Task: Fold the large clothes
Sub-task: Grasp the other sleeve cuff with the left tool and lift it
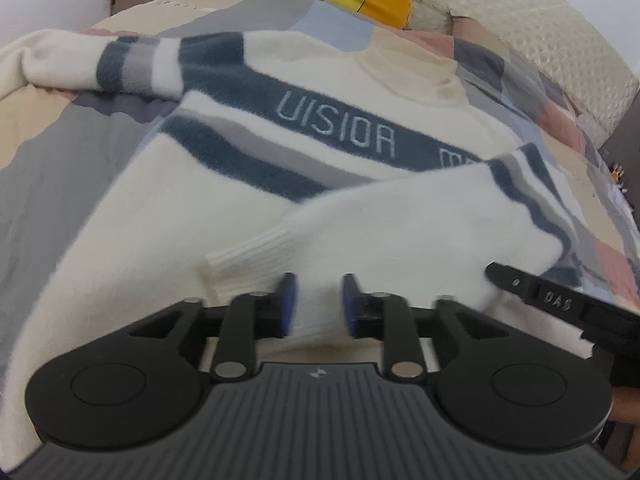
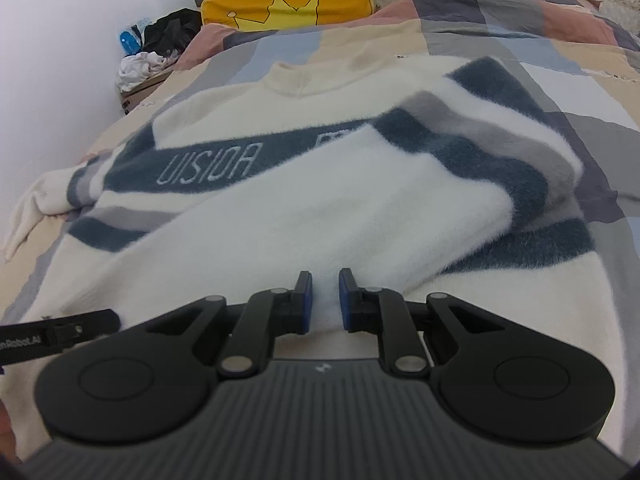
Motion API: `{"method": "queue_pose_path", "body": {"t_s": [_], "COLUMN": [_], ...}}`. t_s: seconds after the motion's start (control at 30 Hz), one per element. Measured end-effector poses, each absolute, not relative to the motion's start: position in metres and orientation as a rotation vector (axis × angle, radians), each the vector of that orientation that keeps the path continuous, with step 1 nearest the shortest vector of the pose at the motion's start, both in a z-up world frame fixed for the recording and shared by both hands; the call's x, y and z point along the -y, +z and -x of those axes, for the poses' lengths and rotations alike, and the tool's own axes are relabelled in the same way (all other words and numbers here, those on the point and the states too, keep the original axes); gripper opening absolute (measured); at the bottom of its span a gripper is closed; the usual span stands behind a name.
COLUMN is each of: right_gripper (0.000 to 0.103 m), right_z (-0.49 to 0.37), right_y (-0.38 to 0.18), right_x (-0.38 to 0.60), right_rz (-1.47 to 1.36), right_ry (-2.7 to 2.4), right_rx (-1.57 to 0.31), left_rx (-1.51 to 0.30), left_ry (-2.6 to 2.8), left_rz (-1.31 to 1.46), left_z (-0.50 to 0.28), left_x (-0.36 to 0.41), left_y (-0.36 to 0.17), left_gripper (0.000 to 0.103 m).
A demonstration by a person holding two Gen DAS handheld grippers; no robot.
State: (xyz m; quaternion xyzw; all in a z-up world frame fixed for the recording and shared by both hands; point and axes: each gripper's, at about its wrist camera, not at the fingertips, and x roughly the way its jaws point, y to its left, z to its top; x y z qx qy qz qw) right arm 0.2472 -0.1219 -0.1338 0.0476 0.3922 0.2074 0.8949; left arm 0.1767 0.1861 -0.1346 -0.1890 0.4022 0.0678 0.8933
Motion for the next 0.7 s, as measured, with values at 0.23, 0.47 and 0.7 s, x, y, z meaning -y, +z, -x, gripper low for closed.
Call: {"method": "queue_pose_path", "body": {"t_s": [0.23, 0.47, 0.7], "right_gripper": [0.018, 0.019, 0.019], "right_z": [-0.246, -0.242, -0.243], "right_y": [-0.132, -0.128, -0.129], "right_x": [0.121, 0.112, 0.117], "right_rz": [-0.114, -0.095, -0.130], "right_ry": [0.421, 0.448, 0.473], "right_rx": [-0.815, -0.789, -0.804], "left_rx": [-0.753, -0.704, -0.706], "left_ry": [0.173, 0.309, 0.543], "left_rz": [0.433, 0.504, 0.586], "left_z": [-0.167, -0.181, -0.202], "left_x": [-0.205, -0.273, -0.393], "left_y": [-0.117, -0.080, -0.064], "left_gripper": [0.054, 0.055, 0.056]}}
